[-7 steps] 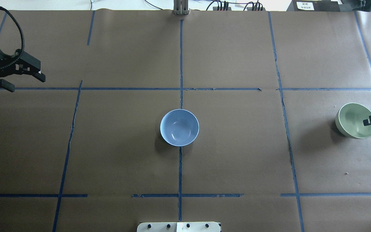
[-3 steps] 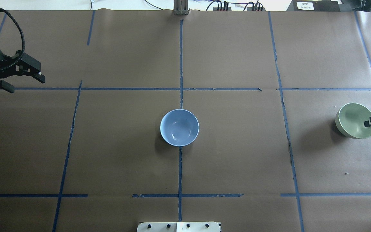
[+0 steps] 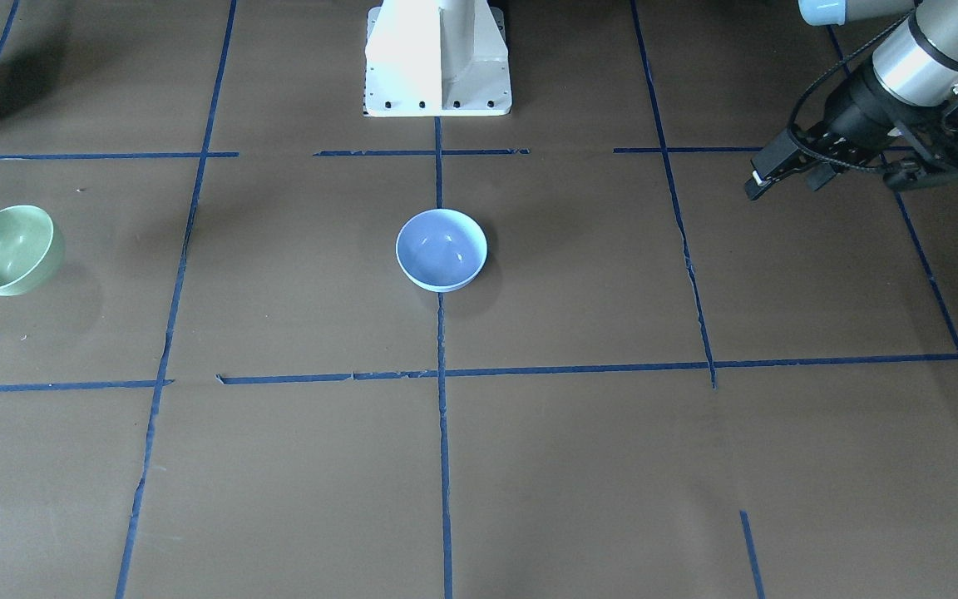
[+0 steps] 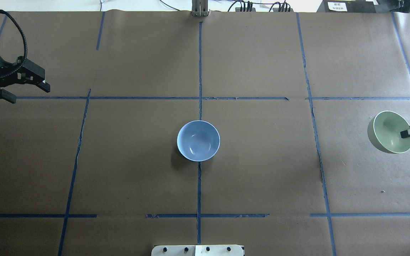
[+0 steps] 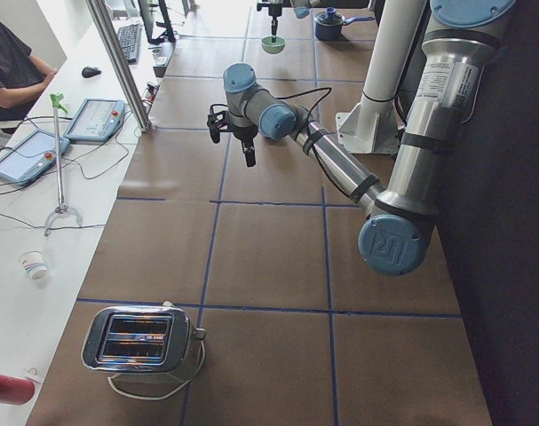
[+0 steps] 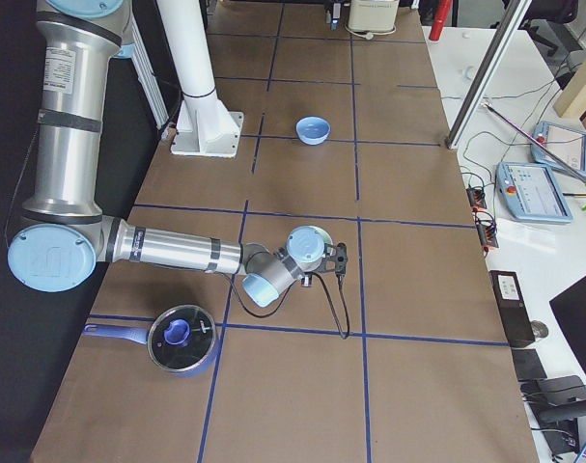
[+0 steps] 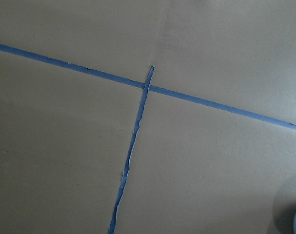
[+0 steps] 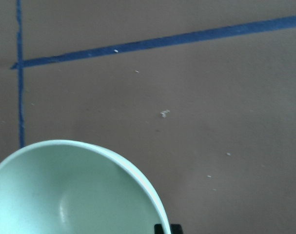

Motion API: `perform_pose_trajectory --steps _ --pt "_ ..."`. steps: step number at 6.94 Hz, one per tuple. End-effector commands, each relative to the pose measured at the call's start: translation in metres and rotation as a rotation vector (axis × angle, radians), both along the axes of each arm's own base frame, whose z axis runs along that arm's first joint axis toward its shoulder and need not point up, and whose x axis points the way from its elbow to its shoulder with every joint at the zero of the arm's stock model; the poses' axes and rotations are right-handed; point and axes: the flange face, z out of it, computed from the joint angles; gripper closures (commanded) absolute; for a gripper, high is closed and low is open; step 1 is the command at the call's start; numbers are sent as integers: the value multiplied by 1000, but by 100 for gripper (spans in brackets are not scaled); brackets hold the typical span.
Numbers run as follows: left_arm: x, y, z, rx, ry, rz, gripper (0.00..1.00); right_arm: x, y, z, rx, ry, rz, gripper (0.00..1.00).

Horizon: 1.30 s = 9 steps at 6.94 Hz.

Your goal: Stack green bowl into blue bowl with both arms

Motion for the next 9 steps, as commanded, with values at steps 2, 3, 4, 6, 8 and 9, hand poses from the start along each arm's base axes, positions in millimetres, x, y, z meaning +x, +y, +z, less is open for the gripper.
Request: perform_pose_trajectory --steps 2,3,4,6,8,9 --pt "-3 3 29 -27 -53 -24 0 -71 -74 -186 -135 -198 85 100" --pt "0 -11 35 1 -119 -68 0 -114 -82 -234 -133 -228 88 100" --pt "-3 -15 41 33 -166 -102 0 -166 -78 -274 -107 -246 107 100" --pt "-10 -27 66 44 -249 -134 0 -261 -58 -363 -91 -199 131 100" --pt "-35 -41 93 150 -303 -19 0 -349 -16 -412 -53 -105 195 100" --pt "-43 -48 106 139 -315 -18 0 -376 6 -409 -40 -91 181 100"
